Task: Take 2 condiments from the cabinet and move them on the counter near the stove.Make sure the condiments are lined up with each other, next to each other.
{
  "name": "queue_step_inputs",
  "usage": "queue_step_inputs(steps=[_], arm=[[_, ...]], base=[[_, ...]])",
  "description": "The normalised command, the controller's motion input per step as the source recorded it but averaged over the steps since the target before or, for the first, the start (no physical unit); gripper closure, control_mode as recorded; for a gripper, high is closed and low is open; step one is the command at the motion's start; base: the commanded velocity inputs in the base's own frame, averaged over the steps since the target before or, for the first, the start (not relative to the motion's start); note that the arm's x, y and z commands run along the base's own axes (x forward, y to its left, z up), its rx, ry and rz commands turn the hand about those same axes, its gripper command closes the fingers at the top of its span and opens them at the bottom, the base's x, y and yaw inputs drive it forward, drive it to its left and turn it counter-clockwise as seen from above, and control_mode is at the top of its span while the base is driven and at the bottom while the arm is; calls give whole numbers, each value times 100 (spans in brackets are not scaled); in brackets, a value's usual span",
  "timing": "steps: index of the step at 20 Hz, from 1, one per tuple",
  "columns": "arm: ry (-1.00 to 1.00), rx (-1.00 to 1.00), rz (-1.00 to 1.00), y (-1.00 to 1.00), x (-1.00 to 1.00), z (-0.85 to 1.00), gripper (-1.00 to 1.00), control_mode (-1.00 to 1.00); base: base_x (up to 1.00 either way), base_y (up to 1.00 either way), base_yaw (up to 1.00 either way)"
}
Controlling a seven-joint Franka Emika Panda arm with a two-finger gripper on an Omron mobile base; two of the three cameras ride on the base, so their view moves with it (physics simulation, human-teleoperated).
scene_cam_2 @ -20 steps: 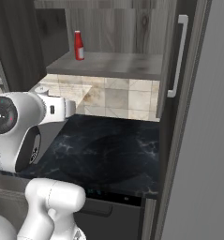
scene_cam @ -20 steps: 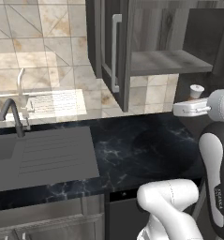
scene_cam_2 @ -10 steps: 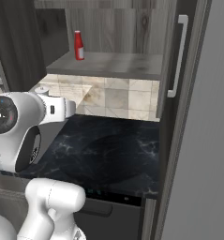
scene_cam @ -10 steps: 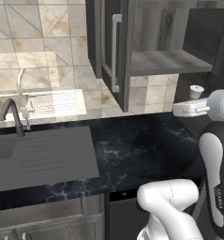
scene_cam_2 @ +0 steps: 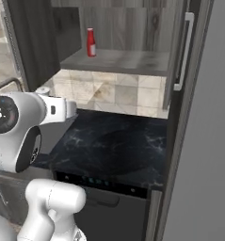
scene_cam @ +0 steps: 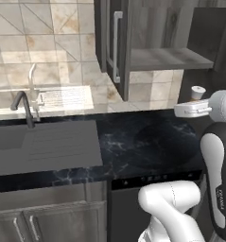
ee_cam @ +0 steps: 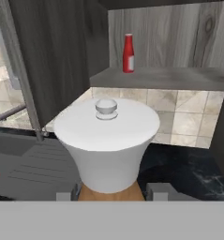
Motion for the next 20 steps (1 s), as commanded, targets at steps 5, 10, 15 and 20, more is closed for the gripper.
queue_step_inputs(steps=[5, 10, 15, 20], arm=[[0, 0, 0, 0, 0, 0, 100, 100], [0, 0, 0, 0, 0, 0, 100, 100], [0, 0, 0, 0, 0, 0, 100, 100], [0, 0, 0, 0, 0, 0, 100, 100]], base=[[-62, 7, 37], [-53, 26, 42], [-32, 40, 44], [-5, 44, 56]])
